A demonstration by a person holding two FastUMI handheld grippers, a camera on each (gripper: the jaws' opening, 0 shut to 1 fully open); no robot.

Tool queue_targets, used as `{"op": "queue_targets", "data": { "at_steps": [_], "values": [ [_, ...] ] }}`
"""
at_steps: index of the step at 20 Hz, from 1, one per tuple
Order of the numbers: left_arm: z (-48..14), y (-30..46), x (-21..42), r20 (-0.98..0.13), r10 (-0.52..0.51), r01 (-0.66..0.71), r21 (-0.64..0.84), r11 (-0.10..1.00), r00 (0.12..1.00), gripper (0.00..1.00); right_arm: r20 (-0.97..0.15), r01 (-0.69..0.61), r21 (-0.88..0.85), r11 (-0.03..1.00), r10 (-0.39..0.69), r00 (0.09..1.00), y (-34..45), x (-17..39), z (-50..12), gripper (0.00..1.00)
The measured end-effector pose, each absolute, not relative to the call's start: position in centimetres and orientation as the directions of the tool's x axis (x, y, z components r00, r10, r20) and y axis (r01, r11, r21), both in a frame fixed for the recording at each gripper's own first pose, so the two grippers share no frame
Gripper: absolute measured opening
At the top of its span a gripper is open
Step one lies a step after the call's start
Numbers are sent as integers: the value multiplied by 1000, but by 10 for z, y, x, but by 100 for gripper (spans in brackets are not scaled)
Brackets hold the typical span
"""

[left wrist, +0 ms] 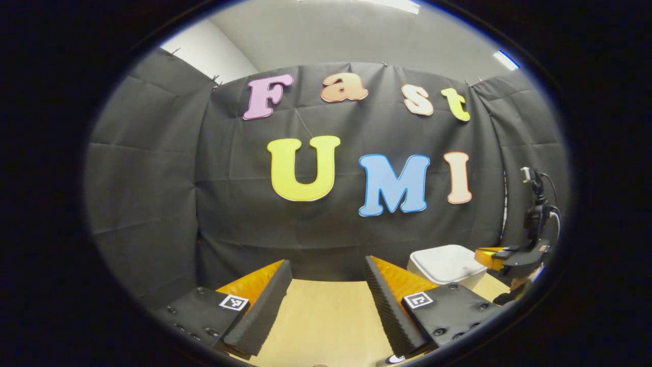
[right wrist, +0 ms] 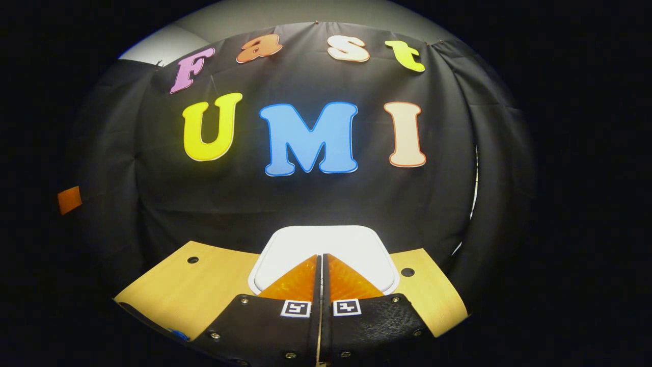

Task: Press the lid of the desktop garbage bin to open it, pick up the crumpled paper on the desktop and throw it into the bin, then pick up the pop can on the desktop and drop it into the bin, and finally close the garbage bin lid.

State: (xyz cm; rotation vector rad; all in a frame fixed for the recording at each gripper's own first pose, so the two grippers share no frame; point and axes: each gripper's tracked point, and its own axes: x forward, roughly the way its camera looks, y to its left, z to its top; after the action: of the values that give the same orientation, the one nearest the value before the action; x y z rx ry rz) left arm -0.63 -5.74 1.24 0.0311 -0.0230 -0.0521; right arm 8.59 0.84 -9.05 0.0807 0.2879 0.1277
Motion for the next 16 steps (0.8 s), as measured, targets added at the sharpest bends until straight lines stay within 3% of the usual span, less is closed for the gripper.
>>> {"op": "queue_targets", "data": {
  "at_steps": [9, 16],
  "values": [
    [5, -54, -13, 10, -31, 31, 32, 999, 999, 94, -364, -133, 142, 981, 177, 914, 12, 90, -128, 2],
    [4, -53, -12, 9, -28, 28, 37, 999, 1000, 94, -354, -137, 163, 977, 187, 916, 11, 96, -130, 2]
  ]
}}
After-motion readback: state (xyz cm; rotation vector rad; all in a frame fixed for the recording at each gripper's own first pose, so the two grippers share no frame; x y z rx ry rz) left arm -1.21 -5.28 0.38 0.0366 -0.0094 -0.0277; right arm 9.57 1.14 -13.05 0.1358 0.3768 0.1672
